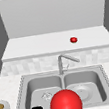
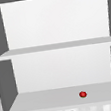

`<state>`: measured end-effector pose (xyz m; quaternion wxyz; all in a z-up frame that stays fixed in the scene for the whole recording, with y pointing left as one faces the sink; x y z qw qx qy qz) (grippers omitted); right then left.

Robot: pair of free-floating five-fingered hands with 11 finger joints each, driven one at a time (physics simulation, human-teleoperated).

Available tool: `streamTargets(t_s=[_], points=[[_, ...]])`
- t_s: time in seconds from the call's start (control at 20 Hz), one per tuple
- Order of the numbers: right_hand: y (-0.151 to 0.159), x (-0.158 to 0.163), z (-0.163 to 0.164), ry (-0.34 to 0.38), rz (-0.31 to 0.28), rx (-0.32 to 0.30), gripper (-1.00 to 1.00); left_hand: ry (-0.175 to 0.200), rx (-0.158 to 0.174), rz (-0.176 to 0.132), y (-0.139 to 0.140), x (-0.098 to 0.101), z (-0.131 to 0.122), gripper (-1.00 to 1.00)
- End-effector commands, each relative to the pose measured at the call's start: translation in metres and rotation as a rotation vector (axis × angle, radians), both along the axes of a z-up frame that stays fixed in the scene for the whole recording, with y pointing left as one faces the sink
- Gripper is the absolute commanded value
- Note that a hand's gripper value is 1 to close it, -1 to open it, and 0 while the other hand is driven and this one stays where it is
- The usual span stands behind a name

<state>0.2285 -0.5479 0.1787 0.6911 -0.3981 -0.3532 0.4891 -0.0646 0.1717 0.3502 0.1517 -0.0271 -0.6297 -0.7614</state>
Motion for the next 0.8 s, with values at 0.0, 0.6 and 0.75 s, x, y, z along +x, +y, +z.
streamTargets(t_s=[0.0, 0.6, 0.75], points=[[0.015, -0.026, -0.006, 0.0, 0.029, -0.002, -1.0, 0.0, 0.0, 0.0, 0.0, 0.0, 0.0, 0.0], [0.077, -0.064, -0.017, -0.009, 0.036, -0.064, -1.0, 0.0, 0.0, 0.0, 0.0, 0.0, 0.0, 0.0], [0.085, -0.066, -0.021, 0.0, 0.029, -0.037, -1.0, 0.0, 0.0, 0.0, 0.0, 0.0, 0.0, 0.0]])
